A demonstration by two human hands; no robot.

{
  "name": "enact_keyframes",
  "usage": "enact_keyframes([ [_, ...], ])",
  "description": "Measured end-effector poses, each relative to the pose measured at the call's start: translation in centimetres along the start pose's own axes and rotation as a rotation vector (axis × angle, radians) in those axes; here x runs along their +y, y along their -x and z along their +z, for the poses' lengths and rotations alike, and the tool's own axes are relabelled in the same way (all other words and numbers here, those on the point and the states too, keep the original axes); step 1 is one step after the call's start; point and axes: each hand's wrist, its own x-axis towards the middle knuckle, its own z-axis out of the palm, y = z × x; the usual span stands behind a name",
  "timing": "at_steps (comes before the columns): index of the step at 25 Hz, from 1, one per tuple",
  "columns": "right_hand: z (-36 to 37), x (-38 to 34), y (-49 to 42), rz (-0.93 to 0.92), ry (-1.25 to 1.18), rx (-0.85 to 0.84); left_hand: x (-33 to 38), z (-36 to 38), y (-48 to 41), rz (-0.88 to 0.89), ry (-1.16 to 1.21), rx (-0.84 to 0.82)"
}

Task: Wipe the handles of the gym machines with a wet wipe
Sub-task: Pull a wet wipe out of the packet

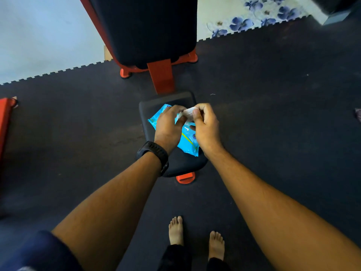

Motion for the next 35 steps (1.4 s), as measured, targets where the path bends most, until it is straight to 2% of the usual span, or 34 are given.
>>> enact_keyframes([
  [6, -1.9, -4.5, 0.4, -0.104, -0.047, 0.079, 4.3, -2.2, 1.2, 0.053, 0.208, 0.127],
  [9, -4.2, -8.1, 0.6, -0.085, -0.138, 0.092, 7.8, -3.6, 1.4, 0.091, 0.255, 0.114],
  [13, -8.7, -14.5, 0.8, -0.086, -0.195, 0.028, 14.7, -5.6, 0.6, 0.231, 0.319, 0.1],
  [16, -12.0, -19.4, 0.1, -0.149, -0.199, 0.162, 21.0, -7.0, -0.2, 0.32, 0.342, 0.076],
  [19, -16.2, -24.8, -0.7, -0.196, -0.222, 0.357, 27.4, -8.4, -0.7, 0.504, 0.303, 0.027],
  [22, -20.1, -29.3, -0.7, -0.215, -0.229, 0.467, 33.2, -9.2, -1.1, 0.659, 0.29, -0.018],
  [28, -26.8, -33.7, -0.6, -0.28, -0.205, 0.647, 42.7, -8.5, -0.9, 0.677, 0.537, -0.135],
  [31, -30.0, -34.2, -1.2, -0.301, -0.218, 0.677, 45.8, -7.0, -0.6, 0.675, 0.607, -0.168],
  [35, -34.0, -33.9, -2.7, -0.26, -0.285, 0.709, 49.2, -4.2, -1.5, 0.697, 0.584, -0.193],
])
